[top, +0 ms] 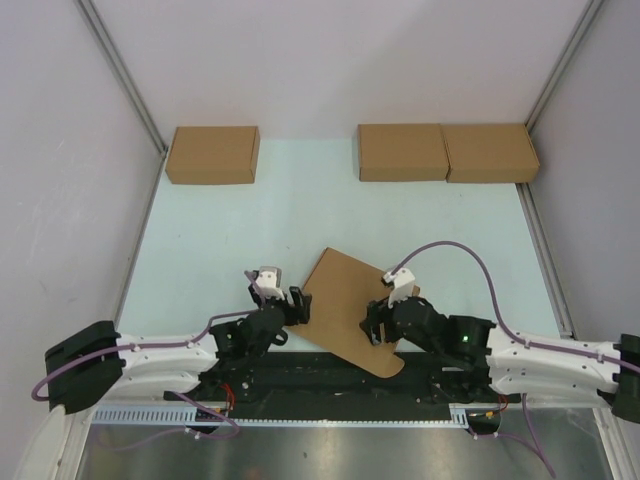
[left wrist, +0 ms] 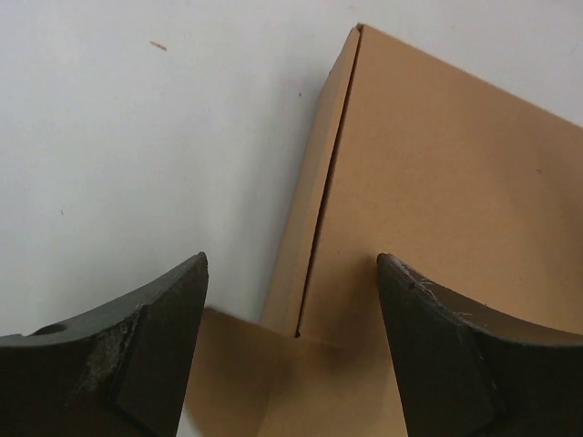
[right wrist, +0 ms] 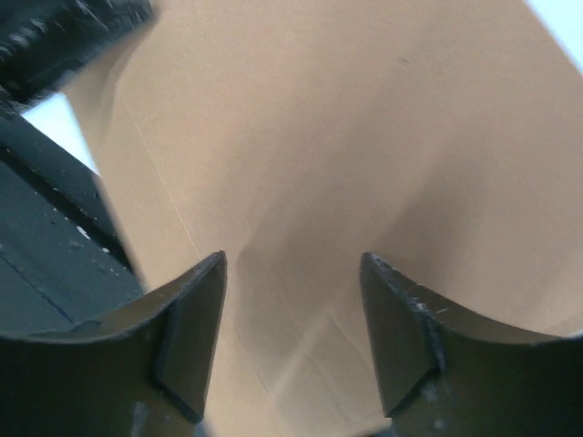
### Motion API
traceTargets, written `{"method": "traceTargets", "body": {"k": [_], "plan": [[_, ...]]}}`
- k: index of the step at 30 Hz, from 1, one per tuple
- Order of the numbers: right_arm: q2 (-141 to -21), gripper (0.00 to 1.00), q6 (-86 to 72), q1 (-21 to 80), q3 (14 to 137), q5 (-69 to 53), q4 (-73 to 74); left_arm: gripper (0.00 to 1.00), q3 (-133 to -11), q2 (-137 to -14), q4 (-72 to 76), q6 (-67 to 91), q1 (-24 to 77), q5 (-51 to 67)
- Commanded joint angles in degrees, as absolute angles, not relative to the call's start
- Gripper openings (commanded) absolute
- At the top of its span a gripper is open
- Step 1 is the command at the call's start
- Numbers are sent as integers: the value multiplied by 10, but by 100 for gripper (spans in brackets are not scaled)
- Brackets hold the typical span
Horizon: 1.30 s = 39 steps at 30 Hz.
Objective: Fold the paper box
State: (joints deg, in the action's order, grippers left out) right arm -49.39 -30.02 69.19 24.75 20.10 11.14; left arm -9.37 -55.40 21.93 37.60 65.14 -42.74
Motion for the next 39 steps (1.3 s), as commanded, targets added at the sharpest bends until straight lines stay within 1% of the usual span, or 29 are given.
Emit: {"method": "traceTargets", "body": {"k": [1, 3, 4, 7, 12, 18, 22, 25, 26, 31, 37, 38, 39], "plan": [[-387, 76, -392, 708, 271, 313, 210, 79, -112, -589, 218, 402, 640, -405], [-353, 82, -422, 715, 281, 358, 255, 79, -111, -611, 219, 403, 639, -401], [-342, 83, -465, 715, 291, 373, 276, 79, -112, -619, 220, 406, 639, -400], [-337, 86, -523, 708, 303, 398, 352, 78, -113, -649, 226, 411, 638, -393], [-399, 88, -622, 693, 299, 367, 401, 76, -115, -692, 252, 412, 638, -375], [-446, 90, -685, 686, 297, 393, 423, 74, -127, -712, 265, 413, 638, -365], [-464, 91, -691, 642, 293, 376, 437, 74, -124, -699, 258, 412, 638, -369], [-458, 90, -656, 610, 270, 340, 395, 74, -114, -689, 274, 412, 638, -371], [-458, 90, -648, 581, 261, 312, 359, 74, -113, -687, 283, 410, 638, -368], [-473, 82, -591, 504, 229, 236, 236, 75, -139, -719, 313, 398, 624, -340], [-565, 72, -513, 405, 226, 121, 75, 75, -163, -787, 375, 406, 587, -287], [-575, 69, -497, 396, 228, 101, 39, 75, -167, -793, 381, 408, 580, -280], [-602, 68, -490, 370, 230, 94, 24, 75, -175, -806, 393, 408, 573, -266]]}}
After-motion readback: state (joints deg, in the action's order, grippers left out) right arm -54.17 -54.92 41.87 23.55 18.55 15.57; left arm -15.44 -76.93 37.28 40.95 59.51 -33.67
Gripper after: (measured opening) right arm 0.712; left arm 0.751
